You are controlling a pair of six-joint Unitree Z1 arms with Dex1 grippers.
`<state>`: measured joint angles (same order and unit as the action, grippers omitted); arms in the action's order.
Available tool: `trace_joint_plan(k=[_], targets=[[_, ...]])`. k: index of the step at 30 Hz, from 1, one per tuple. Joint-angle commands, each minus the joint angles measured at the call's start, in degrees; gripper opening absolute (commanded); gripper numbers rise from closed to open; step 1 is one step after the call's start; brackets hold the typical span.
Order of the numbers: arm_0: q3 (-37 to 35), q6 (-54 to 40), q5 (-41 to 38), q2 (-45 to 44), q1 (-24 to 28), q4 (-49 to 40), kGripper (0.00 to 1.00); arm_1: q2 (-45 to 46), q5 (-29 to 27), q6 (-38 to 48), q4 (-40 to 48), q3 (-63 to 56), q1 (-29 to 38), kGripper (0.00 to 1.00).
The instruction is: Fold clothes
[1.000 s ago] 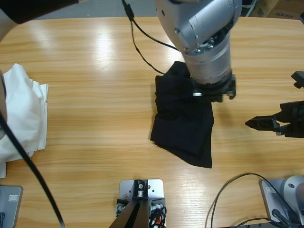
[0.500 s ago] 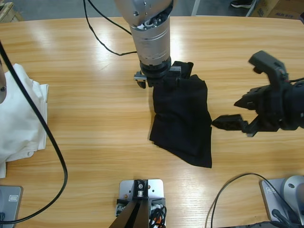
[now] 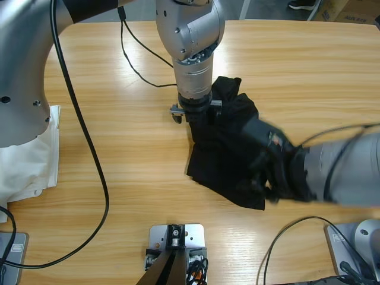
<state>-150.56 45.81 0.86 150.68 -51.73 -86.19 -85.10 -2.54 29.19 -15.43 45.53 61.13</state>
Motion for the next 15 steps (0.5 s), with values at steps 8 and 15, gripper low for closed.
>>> trace_joint_plan(k=[8, 15], targets=[[-21.9, 0.4, -1.1, 3.7, -0.1, -4.8, 0.899, -10.6, -17.3, -14.3, 1.0, 0.3, 12.8, 0.657], [-22.4, 0.6, -1.2, 4.3, -0.1, -4.8, 0.899, -14.7, -14.5, -13.5, 4.0, 0.9, 14.2, 0.482]])
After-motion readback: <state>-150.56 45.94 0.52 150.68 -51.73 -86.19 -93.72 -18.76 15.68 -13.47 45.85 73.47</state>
